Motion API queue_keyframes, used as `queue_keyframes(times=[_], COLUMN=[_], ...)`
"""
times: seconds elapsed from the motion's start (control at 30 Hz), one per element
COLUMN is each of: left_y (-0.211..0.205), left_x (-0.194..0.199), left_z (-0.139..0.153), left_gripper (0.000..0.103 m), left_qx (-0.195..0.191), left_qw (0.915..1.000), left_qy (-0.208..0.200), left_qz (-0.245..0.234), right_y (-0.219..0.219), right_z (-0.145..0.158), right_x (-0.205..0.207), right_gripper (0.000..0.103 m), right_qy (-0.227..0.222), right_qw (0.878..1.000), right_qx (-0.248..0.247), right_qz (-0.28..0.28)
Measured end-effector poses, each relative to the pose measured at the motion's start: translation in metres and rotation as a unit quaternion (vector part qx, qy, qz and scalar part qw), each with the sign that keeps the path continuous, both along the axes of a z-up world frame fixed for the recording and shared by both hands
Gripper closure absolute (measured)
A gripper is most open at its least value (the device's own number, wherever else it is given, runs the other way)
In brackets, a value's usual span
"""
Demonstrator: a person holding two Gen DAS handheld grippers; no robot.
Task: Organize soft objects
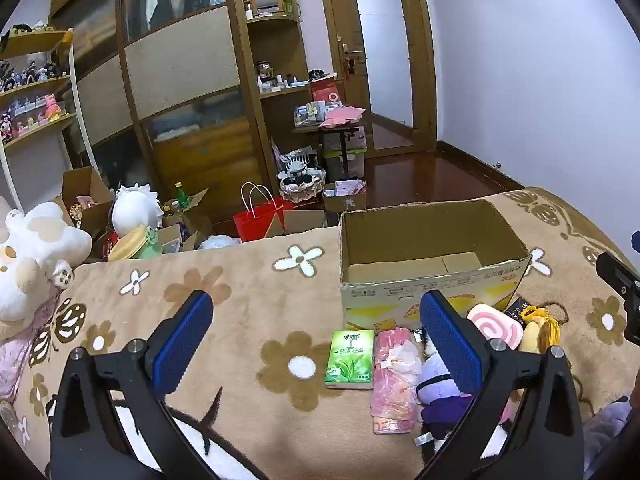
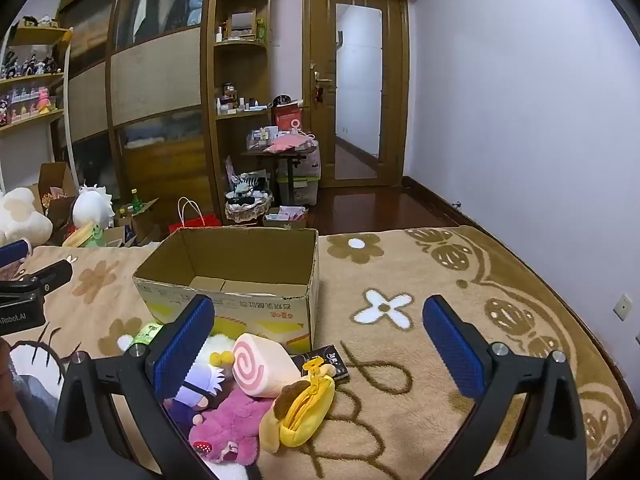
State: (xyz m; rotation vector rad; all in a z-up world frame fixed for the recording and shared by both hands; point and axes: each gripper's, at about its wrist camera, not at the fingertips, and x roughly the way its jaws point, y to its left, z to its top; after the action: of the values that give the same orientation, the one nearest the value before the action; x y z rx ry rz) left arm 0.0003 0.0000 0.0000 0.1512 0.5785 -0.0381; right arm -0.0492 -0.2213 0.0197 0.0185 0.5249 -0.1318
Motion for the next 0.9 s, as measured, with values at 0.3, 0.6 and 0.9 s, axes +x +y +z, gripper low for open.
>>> queue_keyframes(times=[0.3,0.6,0.9], left_y=[0.0004,0.0012,0.0051], left_x=[-0.0013,-0.0043,-0.0030], left_z=[-0.0010,-0.0017,-0.0001], left_gripper=[0.001,0.001,0.001], left_qx=[-0.003,-0.005,-0.005], left_qw=[1.0000,1.0000,1.0000], left_qy=[0.000,-0.003,-0.002], left_qz=[-0.002,-0.002,-0.003], right_y=[-0.0002,-0.0003,-0.0001], right_z=[0.0000,-0.0005,-0.0006], right_x=[0.0005,0.0002,0.0004], right_gripper=[0.000,0.000,0.000], right_qy=[-0.001,-0.002,-0.001], right_qw=[1.000,1.000,1.000], right_qx=[0.000,0.000,0.000], right_qz=[-0.003,-0.001,-0.002])
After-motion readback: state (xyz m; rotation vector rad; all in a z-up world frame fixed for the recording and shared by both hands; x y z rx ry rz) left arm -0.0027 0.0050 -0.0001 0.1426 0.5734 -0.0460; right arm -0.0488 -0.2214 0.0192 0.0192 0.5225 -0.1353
